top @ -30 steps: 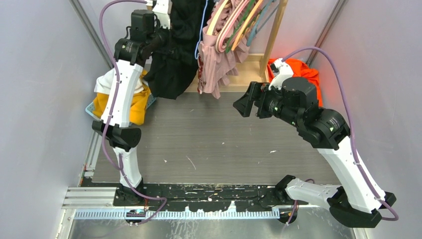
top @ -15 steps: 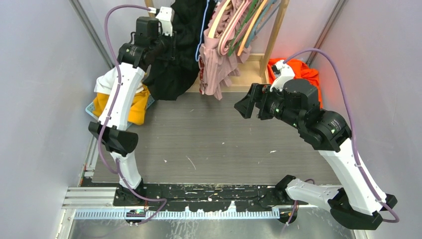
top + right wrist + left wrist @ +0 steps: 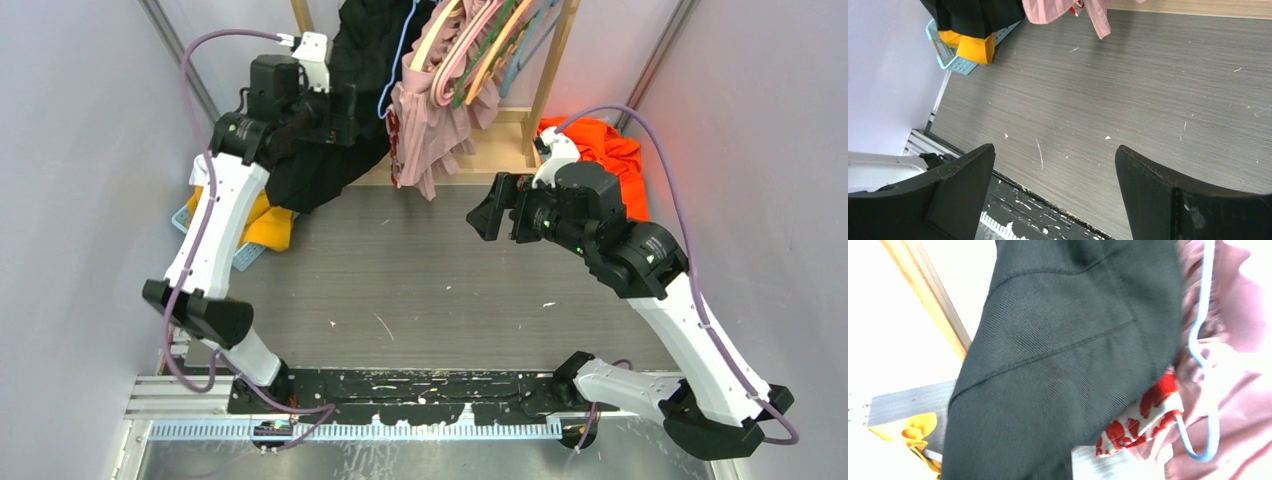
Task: Place the skirt on the hanger
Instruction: Place the hanger at the clothesline, then reset both arms
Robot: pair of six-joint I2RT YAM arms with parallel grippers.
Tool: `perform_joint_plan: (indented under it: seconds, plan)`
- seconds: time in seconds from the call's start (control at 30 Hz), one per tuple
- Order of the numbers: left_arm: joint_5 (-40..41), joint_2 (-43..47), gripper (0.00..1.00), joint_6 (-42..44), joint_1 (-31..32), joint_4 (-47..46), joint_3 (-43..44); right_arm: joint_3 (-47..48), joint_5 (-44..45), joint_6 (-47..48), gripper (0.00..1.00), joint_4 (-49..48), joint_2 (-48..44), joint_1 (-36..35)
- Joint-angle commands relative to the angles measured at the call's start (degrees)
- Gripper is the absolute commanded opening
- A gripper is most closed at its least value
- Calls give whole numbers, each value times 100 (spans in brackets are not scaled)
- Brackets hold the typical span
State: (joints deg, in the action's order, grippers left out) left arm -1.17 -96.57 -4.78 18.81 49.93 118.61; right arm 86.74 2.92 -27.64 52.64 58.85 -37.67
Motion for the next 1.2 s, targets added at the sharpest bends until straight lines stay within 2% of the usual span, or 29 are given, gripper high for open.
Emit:
perform_joint_plan:
  seconds: [0.0, 0.1, 0.3, 0.53, 0.6, 0.73, 0.9, 1.0, 1.17]
  plan:
    - [-226, 1019, 99, -210, 26, -506, -547, -248, 111, 154, 95, -591, -68, 48]
    - [-274, 1762, 99, -343, 27, -753, -1365, -526, -3, 192, 100, -925, -41, 45]
    - [34, 3298, 100, -604, 31, -1168, -2837, -692, -210, 312, 100, -1530, 399, 48]
    - [1247, 3426, 100, -781, -33, -1357, -3709, -501, -292, 446, 100, -2385, 1190, 295]
    - [1412, 3571, 99, -843, -254, -1596, -4164, -484, -322, 449, 100, -2485, 1306, 571]
    - [1062, 3613, 99, -1030, -838, -1882, -4746, -828, -618, 172, 100, -2980, 1246, 1474]
    - [1703, 3689, 100, -826, -914, -2666, -5697, -1932, -632, -306, 100, -3830, 910, 2849]
    - [2106, 3825, 99, -813, -970, -3043, -6229, -2635, -72, -314, 100, -4173, 702, 3409]
    - [2261, 3763, 100, -960, -1235, -3820, -7122, -3900, 1122, -94, 100, -5224, 427, 3677]
